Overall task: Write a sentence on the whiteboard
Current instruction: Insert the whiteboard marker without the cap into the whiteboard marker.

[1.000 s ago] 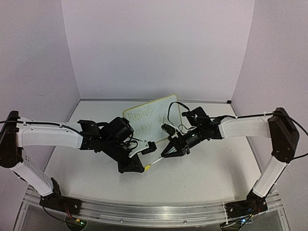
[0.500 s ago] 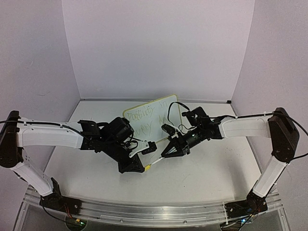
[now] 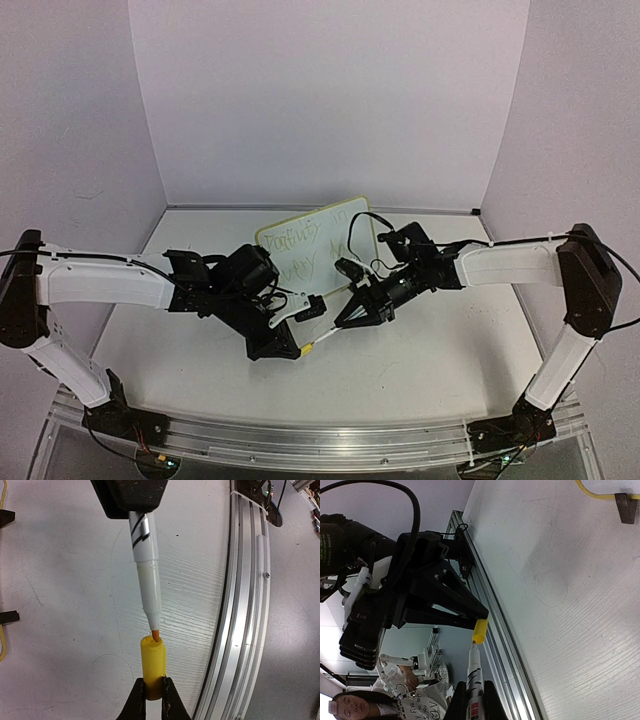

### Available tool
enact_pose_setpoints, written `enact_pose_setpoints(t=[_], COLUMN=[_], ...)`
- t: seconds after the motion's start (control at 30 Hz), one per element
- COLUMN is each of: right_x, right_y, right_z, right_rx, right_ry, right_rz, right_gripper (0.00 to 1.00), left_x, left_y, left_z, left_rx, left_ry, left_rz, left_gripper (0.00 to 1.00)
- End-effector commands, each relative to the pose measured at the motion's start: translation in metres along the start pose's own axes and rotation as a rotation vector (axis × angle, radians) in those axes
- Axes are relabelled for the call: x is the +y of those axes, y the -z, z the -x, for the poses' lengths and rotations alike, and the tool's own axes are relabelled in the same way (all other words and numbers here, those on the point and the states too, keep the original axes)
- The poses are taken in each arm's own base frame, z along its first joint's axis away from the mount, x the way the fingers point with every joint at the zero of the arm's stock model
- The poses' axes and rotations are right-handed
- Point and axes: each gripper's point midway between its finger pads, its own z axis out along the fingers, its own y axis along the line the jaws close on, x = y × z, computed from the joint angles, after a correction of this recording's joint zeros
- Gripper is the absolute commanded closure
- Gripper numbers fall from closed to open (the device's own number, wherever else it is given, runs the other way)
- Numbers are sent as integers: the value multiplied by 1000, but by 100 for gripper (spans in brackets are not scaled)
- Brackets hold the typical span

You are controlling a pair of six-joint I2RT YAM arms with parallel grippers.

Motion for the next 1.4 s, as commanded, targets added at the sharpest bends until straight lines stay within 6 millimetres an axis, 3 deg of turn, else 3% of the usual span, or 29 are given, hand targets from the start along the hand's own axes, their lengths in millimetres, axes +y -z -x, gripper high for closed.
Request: enact_pose_setpoints(t=[0.0, 0.7, 1.37], right_x=[9, 6, 13], right_y=[-1, -7, -36], right_z=[4, 5, 3], right_rx=[7, 19, 88], right_ry=[42, 44, 77], right_rz=[19, 17, 73], right_gripper=[100, 100, 100], left_x=[-2, -5, -6], left_y=[10, 13, 11], left_z=[24, 30, 50], left_rx=[-68, -88, -116], left_ry=[-20, -26, -28], left_rz=[10, -5, -22], left_gripper=[100, 100, 100])
